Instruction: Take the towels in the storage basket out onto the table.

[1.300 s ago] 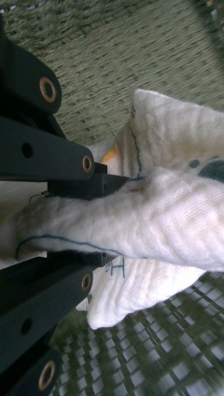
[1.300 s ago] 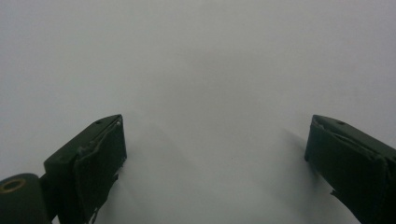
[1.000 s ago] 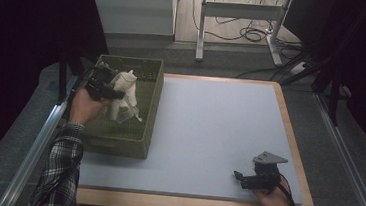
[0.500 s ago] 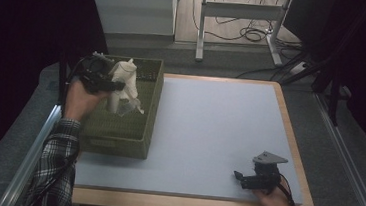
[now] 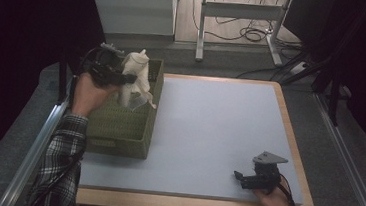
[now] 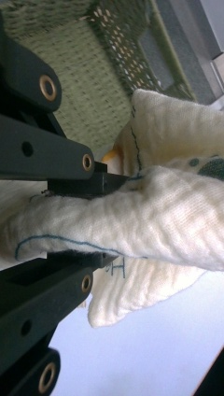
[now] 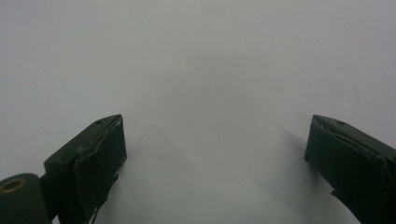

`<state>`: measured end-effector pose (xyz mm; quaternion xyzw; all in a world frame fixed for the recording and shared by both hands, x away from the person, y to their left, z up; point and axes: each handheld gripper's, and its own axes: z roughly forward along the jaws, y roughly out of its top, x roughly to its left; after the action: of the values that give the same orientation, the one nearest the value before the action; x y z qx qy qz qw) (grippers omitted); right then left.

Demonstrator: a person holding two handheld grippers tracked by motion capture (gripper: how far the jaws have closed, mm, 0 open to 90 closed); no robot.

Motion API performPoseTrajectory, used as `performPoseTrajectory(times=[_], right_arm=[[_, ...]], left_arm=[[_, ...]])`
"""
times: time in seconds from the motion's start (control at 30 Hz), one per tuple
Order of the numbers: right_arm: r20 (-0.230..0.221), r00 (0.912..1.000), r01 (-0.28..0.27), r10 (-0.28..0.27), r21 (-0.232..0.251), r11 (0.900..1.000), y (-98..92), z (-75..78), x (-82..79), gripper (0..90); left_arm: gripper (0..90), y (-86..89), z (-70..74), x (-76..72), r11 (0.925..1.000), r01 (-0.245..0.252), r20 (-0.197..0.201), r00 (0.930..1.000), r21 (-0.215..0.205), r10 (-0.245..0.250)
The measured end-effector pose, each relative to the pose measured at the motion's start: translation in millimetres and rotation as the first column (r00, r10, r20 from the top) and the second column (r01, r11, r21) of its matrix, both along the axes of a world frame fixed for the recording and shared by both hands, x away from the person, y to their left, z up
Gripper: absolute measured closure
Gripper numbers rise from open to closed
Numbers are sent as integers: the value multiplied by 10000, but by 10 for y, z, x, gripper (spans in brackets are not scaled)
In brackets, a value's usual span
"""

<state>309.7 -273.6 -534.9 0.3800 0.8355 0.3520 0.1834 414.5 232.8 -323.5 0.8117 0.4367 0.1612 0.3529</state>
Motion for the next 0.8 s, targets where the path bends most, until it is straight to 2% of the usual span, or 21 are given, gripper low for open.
performPoseTrajectory(times=[0.17,0.33,0.53,0.73,0.77,0.8], right_arm=[[-6,10000,3,-3,5,10000,0,0,0,54],[-14,10000,6,-6,11,10000,0,1,-1,54],[-21,10000,2,-2,18,10000,1,1,-1,54],[-28,10000,8,-8,24,10000,2,1,-1,54],[-28,10000,8,-8,24,10000,2,1,-1,54],[-44,10000,13,-13,30,10000,2,1,-1,54]], left_arm=[[743,-179,80,40,9996,259,62,9996,-67,-258],[743,-334,99,74,9981,575,155,9982,-210,-572],[743,-492,72,128,9955,866,129,9962,-385,-862],[741,-768,-7,189,9908,1277,54,9918,-449,-1276],[741,-768,-7,189,9908,1277,54,9918,-449,-1276],[740,-852,-44,201,9894,1375,26,9905,-472,-1375]])
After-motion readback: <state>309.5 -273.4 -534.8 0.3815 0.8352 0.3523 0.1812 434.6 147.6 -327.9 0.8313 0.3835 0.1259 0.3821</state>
